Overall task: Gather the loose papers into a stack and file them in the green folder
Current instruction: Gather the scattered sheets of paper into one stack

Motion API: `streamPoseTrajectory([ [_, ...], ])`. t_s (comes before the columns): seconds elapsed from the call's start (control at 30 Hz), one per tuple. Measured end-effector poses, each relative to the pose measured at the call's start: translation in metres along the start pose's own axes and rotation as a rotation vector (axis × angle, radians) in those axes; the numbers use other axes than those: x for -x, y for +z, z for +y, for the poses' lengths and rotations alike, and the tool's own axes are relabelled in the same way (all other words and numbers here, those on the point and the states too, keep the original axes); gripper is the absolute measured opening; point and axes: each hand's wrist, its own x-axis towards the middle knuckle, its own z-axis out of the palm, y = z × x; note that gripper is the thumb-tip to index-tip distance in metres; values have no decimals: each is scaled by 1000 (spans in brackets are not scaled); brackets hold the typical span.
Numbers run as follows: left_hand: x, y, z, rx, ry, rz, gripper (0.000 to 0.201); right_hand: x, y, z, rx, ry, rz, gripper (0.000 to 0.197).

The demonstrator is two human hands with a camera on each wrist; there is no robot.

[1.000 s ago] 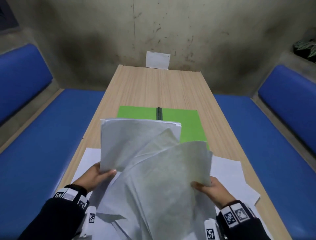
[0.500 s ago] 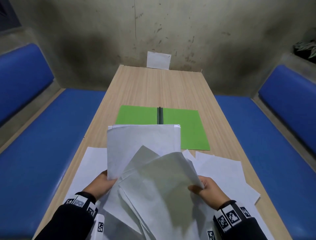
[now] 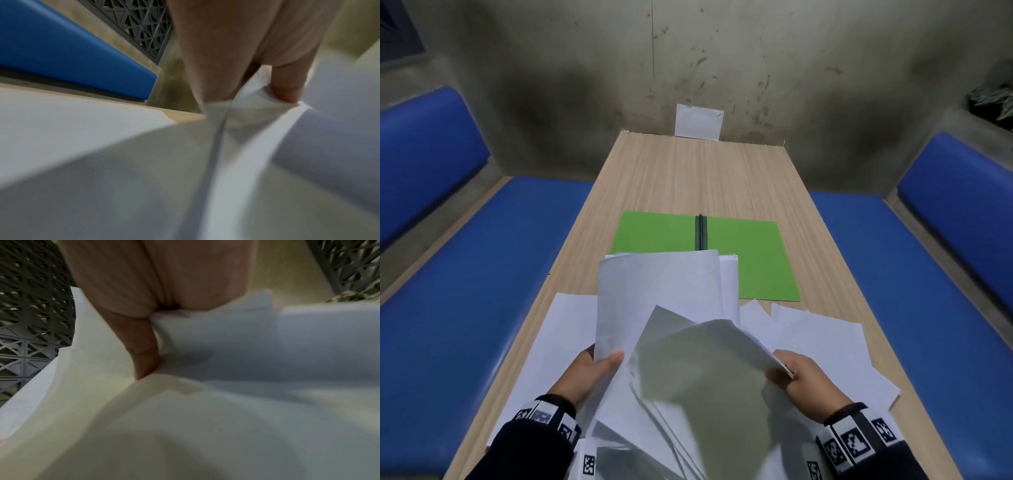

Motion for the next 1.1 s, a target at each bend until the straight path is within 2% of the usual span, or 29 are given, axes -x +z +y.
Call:
streamPoseTrajectory([
  [0.1,-2,-9,-10,37,-21,39,34,8,-18,5,7,20,71,74],
  [0.2,-3,-19,-21,15,-21,90,33,18,-47,15,1,41,191,68],
  [0.33,-3,-25,-37,-43,-33,139,33,39,-92,19,-172,63,401,44],
  [0.4,-3,-25,-42,-53,-41,156,35,46,-108,22,-370,76,498,26],
  [0.43,-4,-25,-44,-55,-44,157,35,48,-113,20,-526,120,525,25],
  [0.5,-5,-24,-46,-54,-55,157,35,48,-117,16,-594,185,587,41],
  [0.53,-5,-23,-46,-59,-58,151,35,45,-116,9,-604,179,629,37],
  [0.6,-5,-23,-47,-75,-59,134,38,31,-100,-1,-697,154,684,12],
  [0.63,-6,-23,-47,-82,-58,116,42,23,-84,-6,-708,169,661,16],
  [0.67,-6,-23,-48,-86,-55,99,47,11,-65,-8,-738,171,562,40],
  [0.7,-6,-23,-48,-94,-47,87,54,-1,-44,-3,-761,184,486,72],
  [0.73,-6,-23,-47,-106,-35,88,61,-12,-27,5,-781,207,422,93],
  [0.77,-4,-23,-45,-120,-19,91,69,-22,-7,7,-797,263,343,92],
  [0.83,1,-19,-39,-136,13,98,81,-36,32,12,-772,388,206,68],
  [0.87,4,-17,-36,-132,12,102,83,-40,51,12,-730,447,141,62],
  [0.9,3,-16,-37,-111,4,113,79,-43,67,14,-666,499,79,57],
  [1.0,2,-10,-38,42,-120,140,67,-48,92,18,-342,563,-31,16],
  [1.03,1,-8,-38,73,-144,130,69,-49,95,19,-317,577,-38,13],
  [1.1,-3,-6,-43,105,-144,106,67,-51,98,20,-357,579,-42,19],
])
